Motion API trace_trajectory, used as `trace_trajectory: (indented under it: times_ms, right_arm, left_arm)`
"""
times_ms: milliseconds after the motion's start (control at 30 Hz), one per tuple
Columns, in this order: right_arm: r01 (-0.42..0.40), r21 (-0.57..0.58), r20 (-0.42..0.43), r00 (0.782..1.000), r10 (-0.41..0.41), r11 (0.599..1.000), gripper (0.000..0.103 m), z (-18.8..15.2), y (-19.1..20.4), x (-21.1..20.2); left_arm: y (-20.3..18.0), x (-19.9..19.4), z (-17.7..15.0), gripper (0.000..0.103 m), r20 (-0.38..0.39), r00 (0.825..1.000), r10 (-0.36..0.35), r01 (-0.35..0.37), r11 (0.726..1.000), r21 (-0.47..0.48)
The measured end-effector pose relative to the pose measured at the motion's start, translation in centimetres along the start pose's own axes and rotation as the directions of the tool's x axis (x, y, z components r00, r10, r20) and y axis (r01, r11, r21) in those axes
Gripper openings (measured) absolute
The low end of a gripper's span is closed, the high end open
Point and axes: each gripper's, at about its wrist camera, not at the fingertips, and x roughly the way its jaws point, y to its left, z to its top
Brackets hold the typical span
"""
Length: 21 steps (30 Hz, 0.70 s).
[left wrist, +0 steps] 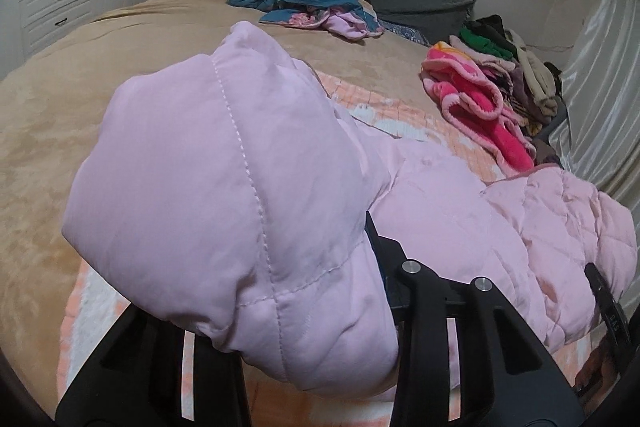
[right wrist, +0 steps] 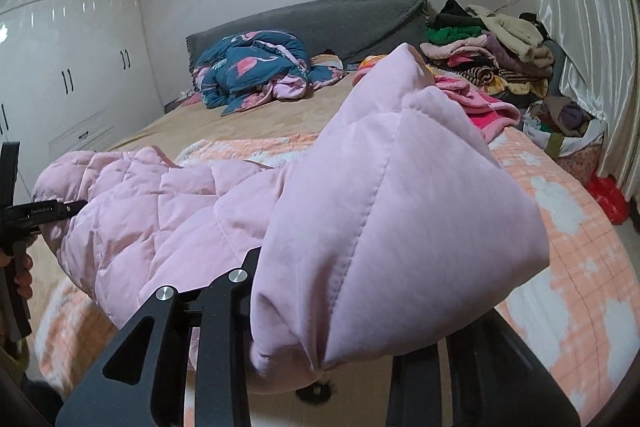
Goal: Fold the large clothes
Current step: 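Lift and roll the jacket bundle over onto itself with both tools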
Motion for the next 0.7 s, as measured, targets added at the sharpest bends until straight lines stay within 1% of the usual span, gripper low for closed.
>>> trace_trajectory:
  times_ms: [167, 300, 500, 700]
  right_arm:
    - [0.013, -0.018, -0.015, 1.000, -0.013, 1.000, 0.029, -1.9, 0.7, -1.9]
    - [0.019, -0.005, -0.042, 0.999, -0.019, 1.000, 0.030, -3.5, 0.5, -2.8]
    - [0.033, 0.011, -0.072, 0.997, -0.032, 0.999, 0.030, -5.1, 0.3, -3.3]
    - [0.051, 0.044, -0.106, 0.993, -0.046, 0.998, 0.032, -6.4, 0.5, -3.4]
  left_arm:
    - [0.6, -1.5, -1.9, 0.029, -0.005, 1.000, -0.001, 0.001, 1.000, 0.014]
    - [1.0, -2.5, -3.7, 0.029, -0.006, 1.000, 0.002, -0.002, 0.999, 0.033]
    - [1.3, -3.4, -6.2, 0.030, -0.009, 1.000, 0.009, -0.008, 0.999, 0.053]
    - [1.9, -3.6, -7.7, 0.031, -0.021, 1.000, 0.020, -0.019, 0.999, 0.043]
